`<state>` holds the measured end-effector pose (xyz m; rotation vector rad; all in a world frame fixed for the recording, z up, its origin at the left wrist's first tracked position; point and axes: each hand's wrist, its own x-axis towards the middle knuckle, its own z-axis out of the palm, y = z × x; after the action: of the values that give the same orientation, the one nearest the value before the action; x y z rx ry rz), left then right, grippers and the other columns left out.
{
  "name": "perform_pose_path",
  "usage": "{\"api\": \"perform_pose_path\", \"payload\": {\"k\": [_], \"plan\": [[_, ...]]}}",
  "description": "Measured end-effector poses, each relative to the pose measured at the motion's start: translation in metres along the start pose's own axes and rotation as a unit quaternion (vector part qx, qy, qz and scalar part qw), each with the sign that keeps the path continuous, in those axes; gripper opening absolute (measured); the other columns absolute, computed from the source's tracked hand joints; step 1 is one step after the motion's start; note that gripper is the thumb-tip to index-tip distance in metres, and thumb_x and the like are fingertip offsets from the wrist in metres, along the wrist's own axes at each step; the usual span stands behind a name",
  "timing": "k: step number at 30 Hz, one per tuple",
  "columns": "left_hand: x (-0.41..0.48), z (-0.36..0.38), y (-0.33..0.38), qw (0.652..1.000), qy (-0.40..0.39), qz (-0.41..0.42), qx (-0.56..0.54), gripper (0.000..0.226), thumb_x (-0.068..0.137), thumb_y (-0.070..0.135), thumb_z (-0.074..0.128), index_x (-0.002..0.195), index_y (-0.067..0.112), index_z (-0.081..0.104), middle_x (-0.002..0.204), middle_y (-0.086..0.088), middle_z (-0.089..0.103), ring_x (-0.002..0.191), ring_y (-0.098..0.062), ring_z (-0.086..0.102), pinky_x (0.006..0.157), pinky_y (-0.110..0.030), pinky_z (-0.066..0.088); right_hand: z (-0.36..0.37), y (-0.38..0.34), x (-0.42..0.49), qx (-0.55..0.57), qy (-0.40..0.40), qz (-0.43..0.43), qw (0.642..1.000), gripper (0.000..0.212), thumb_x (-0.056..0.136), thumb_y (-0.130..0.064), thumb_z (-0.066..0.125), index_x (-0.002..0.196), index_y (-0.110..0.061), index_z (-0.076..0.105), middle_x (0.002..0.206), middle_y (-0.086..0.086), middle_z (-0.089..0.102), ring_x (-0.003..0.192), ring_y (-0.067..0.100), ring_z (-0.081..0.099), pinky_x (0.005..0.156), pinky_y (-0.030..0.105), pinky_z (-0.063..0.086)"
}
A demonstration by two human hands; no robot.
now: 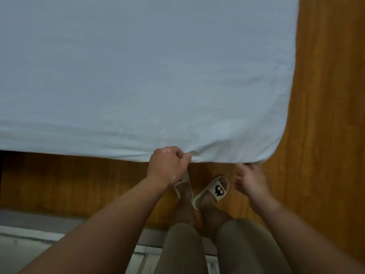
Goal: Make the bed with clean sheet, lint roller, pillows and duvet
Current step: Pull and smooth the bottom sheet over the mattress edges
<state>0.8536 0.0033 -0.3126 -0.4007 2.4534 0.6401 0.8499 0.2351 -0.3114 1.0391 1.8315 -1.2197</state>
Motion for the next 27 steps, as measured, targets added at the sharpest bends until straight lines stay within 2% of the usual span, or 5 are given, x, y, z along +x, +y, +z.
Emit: {"api": "perform_pose_path", "payload": {"k": [5, 13, 21, 24, 27], "plan": [[-0.004, 0.043, 0.013, 0.957, -0.059, -0.136, -0.251, 0.053, 0.085, 0.066, 0.059, 0.072, 0.016, 0.069, 0.088, 0.000, 0.072, 0.091, -0.026, 0.066, 0.086, -0.041, 0.053, -0.030, -0.023, 0.037, 0.493, -0.064, 0.103, 0.862, 0.034, 0.102, -0.036, 0.048, 0.125, -0.013, 0.058, 0.126, 0.020, 0.064, 0.117, 0.042, 0.061, 0.105, 0.058, 0.046], [0.001, 0.060, 0.070, 0.554, 0.012, -0.328, -0.765, 0.060, 0.073, 0.008, 0.081, 0.126, -0.002, 0.055, 0.122, -0.017, 0.067, 0.114, -0.027, 0.064, 0.109, -0.044, 0.044, -0.017, -0.017, 0.065, 0.242, 0.120, 0.018, 0.963, 0.034, 0.097, -0.051, 0.054, 0.097, -0.019, 0.066, 0.098, 0.005, 0.074, 0.087, 0.029, 0.071, 0.073, 0.053, 0.062], [-0.007, 0.082, 0.073, 0.730, -0.052, -0.306, -0.609, 0.067, 0.089, 0.050, 0.065, 0.131, 0.000, 0.051, 0.125, -0.011, 0.063, 0.112, -0.023, 0.064, 0.101, -0.045, 0.052, -0.041, 0.042, 0.086, -0.068, 0.242, -0.236, 0.939, 0.047, 0.105, -0.041, 0.043, 0.074, -0.006, 0.052, 0.064, 0.001, 0.051, 0.063, 0.019, 0.048, 0.061, 0.037, 0.038], [-0.018, 0.083, 0.088, 0.970, -0.129, -0.092, -0.182, 0.044, 0.090, 0.057, 0.059, 0.098, 0.015, 0.070, 0.098, -0.002, 0.071, 0.088, -0.017, 0.065, 0.087, -0.034, 0.055, -0.045, 0.054, 0.100, 0.017, 0.151, -0.208, 0.966, 0.044, 0.103, -0.044, 0.049, 0.076, -0.012, 0.060, 0.069, 0.000, 0.058, 0.066, 0.015, 0.051, 0.062, 0.034, 0.041], [-0.013, 0.062, 0.101, 0.969, 0.019, 0.230, 0.093, 0.021, 0.091, 0.035, 0.062, 0.106, 0.020, 0.067, 0.102, 0.000, 0.063, 0.091, -0.017, 0.058, 0.081, -0.032, 0.049, -0.049, 0.046, 0.102, 0.183, 0.103, -0.112, 0.971, 0.034, 0.102, -0.044, 0.050, 0.084, -0.022, 0.069, 0.084, -0.002, 0.069, 0.086, 0.019, 0.062, 0.068, 0.036, 0.047]]}}
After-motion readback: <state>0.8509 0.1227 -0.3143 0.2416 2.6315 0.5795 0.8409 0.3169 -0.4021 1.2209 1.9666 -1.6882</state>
